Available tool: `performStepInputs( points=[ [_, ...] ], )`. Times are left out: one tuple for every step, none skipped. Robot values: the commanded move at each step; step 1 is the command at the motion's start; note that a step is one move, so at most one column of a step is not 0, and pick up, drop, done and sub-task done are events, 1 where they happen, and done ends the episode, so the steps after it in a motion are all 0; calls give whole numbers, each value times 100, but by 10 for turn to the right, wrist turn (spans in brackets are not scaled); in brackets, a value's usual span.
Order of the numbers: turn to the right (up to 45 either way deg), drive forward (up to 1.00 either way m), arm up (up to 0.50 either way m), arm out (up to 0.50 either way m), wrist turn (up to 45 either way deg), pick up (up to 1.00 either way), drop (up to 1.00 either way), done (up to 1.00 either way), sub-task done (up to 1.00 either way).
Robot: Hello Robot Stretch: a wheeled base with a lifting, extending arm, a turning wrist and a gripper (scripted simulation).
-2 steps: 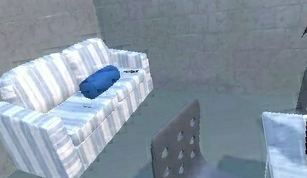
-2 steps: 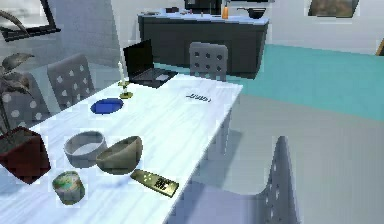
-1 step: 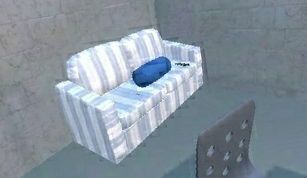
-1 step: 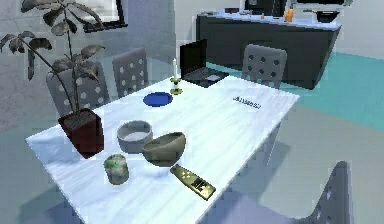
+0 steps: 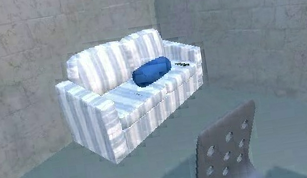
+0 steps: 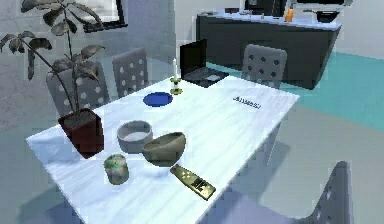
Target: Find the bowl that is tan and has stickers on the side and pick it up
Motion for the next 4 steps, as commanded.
performStepInputs(
  points=[
    [0,0,38,0,0,0,0,0,0],
    [0,0,0,28,0,0,0,0,0],
    [0,0,0,0,450,0,0,0,0],
    [0,0,0,0,450,0,0,0,0]
  ],
)
